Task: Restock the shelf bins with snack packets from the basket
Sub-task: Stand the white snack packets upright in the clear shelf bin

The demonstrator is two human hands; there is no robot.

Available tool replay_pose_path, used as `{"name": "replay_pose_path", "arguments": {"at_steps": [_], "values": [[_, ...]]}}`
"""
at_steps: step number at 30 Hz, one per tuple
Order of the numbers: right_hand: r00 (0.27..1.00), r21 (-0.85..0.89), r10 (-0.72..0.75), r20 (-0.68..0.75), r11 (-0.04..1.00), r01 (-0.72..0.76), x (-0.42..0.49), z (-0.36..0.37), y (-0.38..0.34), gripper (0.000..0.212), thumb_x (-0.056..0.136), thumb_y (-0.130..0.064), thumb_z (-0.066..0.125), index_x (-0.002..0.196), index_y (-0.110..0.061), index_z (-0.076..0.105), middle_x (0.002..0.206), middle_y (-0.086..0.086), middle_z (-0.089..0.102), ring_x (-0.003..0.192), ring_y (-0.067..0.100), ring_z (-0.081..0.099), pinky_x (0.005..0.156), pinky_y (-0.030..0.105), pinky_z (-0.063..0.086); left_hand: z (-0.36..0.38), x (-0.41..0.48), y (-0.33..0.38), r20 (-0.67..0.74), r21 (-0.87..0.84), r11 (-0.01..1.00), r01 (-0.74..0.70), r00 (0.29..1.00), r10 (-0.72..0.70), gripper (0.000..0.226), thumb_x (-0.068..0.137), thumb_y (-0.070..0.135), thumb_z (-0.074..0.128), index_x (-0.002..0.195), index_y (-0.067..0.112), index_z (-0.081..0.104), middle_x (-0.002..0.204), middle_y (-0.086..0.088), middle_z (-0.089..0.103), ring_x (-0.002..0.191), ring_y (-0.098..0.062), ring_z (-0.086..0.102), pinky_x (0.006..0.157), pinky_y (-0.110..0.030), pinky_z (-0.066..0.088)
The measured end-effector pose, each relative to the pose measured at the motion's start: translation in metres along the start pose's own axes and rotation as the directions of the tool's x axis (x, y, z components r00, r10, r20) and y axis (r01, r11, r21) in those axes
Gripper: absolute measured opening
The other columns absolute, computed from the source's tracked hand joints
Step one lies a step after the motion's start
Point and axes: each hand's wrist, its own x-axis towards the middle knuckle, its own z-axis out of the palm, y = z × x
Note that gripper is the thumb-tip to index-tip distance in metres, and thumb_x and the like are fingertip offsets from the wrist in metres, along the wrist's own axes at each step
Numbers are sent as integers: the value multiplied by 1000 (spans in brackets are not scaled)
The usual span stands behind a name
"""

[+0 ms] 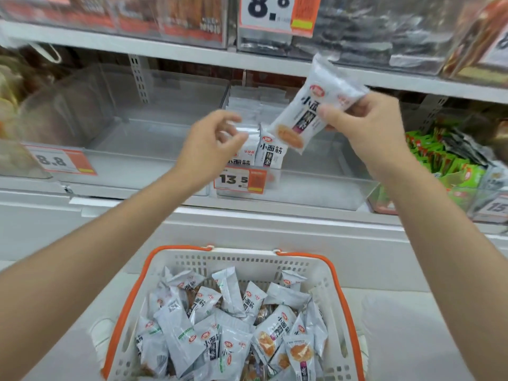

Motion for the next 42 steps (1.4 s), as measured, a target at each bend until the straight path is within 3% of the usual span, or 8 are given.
{"name": "replay_pose_path", "arguments": {"at_steps": [11, 18, 26, 29, 31, 35, 39, 42], "values": [[895, -342, 402, 191, 882, -324, 38, 67, 88, 11, 78, -10, 75, 83, -17, 69, 90, 4, 73, 90, 24, 71, 86, 46, 56, 26, 84, -3, 262, 363, 927, -98, 965, -1, 14, 92, 20, 60, 97, 25, 72, 92, 9, 66, 69, 2, 51, 70, -21, 42], [844, -400, 479, 241, 841, -363, 40, 75, 86, 14, 84, -4, 61, 76, -15, 60, 77, 1, 62, 68, 15, 58, 54, 20, 47, 30, 84, -4, 273, 401, 908, -121, 962, 8, 13, 91, 22, 63, 90, 24, 76, 88, 14, 65, 74, 5, 56, 74, -22, 46], [783, -409, 526, 332, 828, -384, 43, 64, 91, 27, 81, 9, 53, 105, 6, 65, 110, 19, 70, 104, 31, 67, 98, 41, 52, 30, 79, -3, 282, 509, 850, -132, 959, -19, 32, 95, 31, 54, 86, 7, 73, 86, -2, 69, 84, -26, 67, 80, -40, 57], [792, -486, 544, 279, 791, -372, 39, 60, 87, 13, 86, 4, 52, 90, 2, 64, 88, 13, 64, 81, 23, 57, 73, 27, 47, 31, 72, 3, 230, 517, 844, -139, 973, 19, 27, 96, 30, 51, 103, 18, 74, 103, -1, 69, 103, -22, 62, 90, -36, 52], [848, -547, 507, 151, 758, -356, 33, 54, 86, 11, 87, -2, 51, 88, -6, 61, 85, 10, 57, 80, 23, 50, 65, 27, 41, 32, 63, 7, 149, 530, 829, -179, 982, 116, 28, 96, 26, 50, 114, 21, 70, 115, 2, 67, 113, -20, 54, 90, -36, 47], [980, -498, 152, -132, 844, -198, -10, 45, 79, 55, 86, 0, 53, 140, -5, 45, 130, 11, 52, 124, 25, 46, 100, 25, 34, 35, 22, 15, 42, 491, 826, -278, 954, 297, 17, 92, 20, 53, 100, 21, 68, 96, 8, 65, 100, -14, 52, 80, -30, 46], [974, -426, -196, -113, 895, 131, -69, 54, 72, 35, 78, 5, 52, 109, -7, 63, 102, 1, 57, 97, 21, 54, 85, 26, 41, 39, -35, 10, 101, 389, 896, -212, 977, 187, 12, 85, 22, 55, 89, 25, 65, 82, 11, 62, 85, -15, 57, 76, -36, 48], [996, -380, -29, 81, 923, 58, -113, 66, 93, 24, 79, 3, 52, 88, -13, 68, 86, -5, 60, 77, 12, 54, 73, 25, 45, 39, -84, -15, 253, 335, 942, 12, 962, -103, 13, 85, 24, 54, 88, 27, 66, 79, 11, 64, 76, -13, 60, 73, -35, 52]]}}
